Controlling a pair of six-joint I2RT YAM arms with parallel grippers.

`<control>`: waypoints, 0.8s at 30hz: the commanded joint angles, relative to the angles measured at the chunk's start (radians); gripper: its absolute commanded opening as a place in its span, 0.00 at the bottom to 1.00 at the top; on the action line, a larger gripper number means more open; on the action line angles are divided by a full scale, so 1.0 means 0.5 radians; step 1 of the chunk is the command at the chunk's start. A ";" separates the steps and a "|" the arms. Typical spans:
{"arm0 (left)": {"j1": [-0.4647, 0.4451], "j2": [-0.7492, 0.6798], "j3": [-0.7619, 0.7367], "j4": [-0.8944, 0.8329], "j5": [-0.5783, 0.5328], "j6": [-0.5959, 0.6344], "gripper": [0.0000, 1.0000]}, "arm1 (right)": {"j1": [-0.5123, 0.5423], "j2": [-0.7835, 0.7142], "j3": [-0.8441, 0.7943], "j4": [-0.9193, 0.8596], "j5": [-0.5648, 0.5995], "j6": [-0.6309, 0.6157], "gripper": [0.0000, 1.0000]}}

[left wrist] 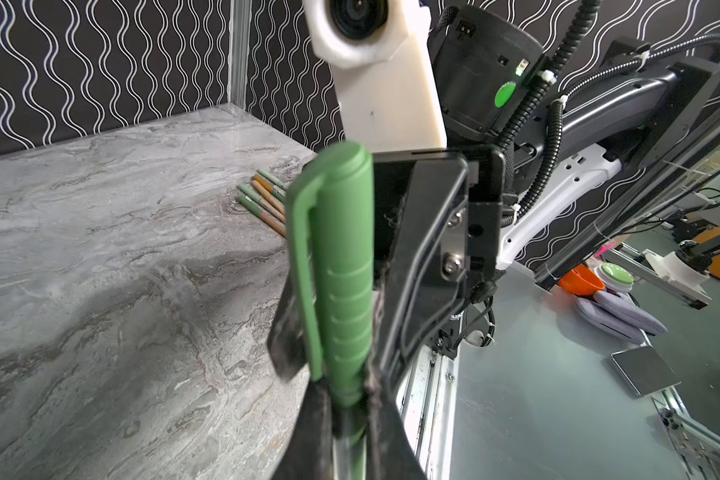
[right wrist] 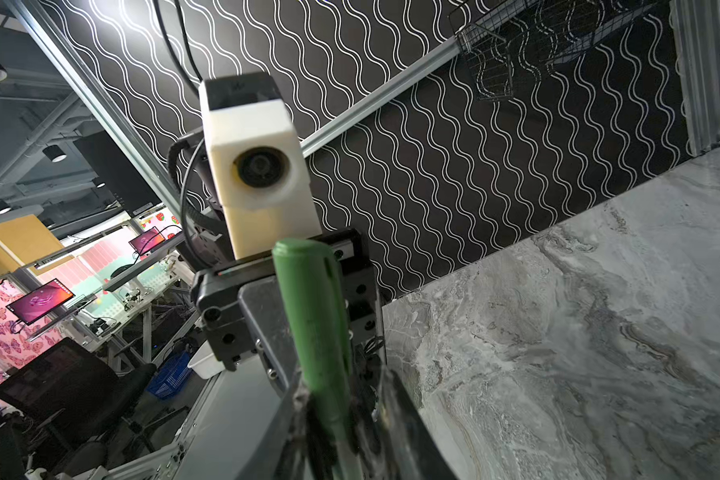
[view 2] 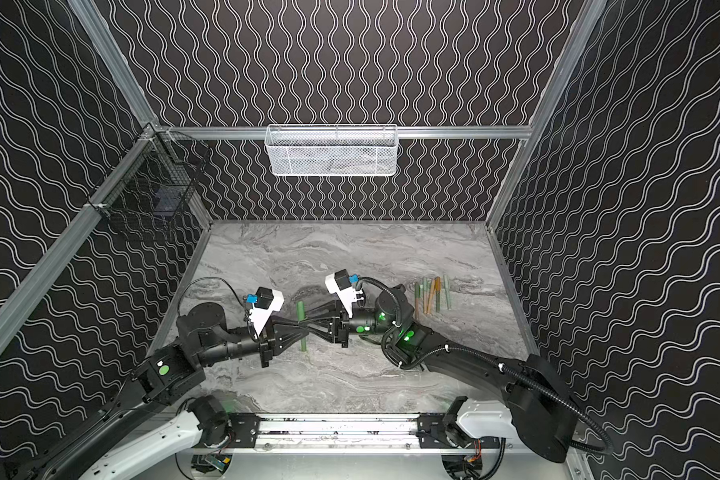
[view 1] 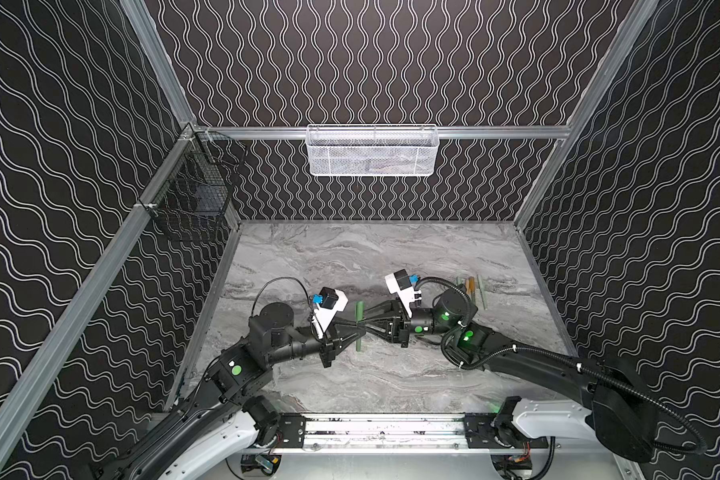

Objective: Insert the pens into the pen caps
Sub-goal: 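Align the green cap over the green pen tip with the right gripper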

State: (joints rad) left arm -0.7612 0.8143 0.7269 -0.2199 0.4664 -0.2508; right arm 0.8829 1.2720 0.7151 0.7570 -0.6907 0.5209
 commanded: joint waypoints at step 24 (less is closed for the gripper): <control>-0.008 0.024 -0.040 0.276 0.122 0.095 0.00 | -0.002 0.045 0.370 -0.384 0.105 -0.187 0.52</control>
State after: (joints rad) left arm -0.7612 0.8165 0.7082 -0.1059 0.4816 -0.2321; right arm 0.8833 1.2926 0.8822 0.5793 -0.6903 0.4446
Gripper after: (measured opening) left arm 0.107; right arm 0.517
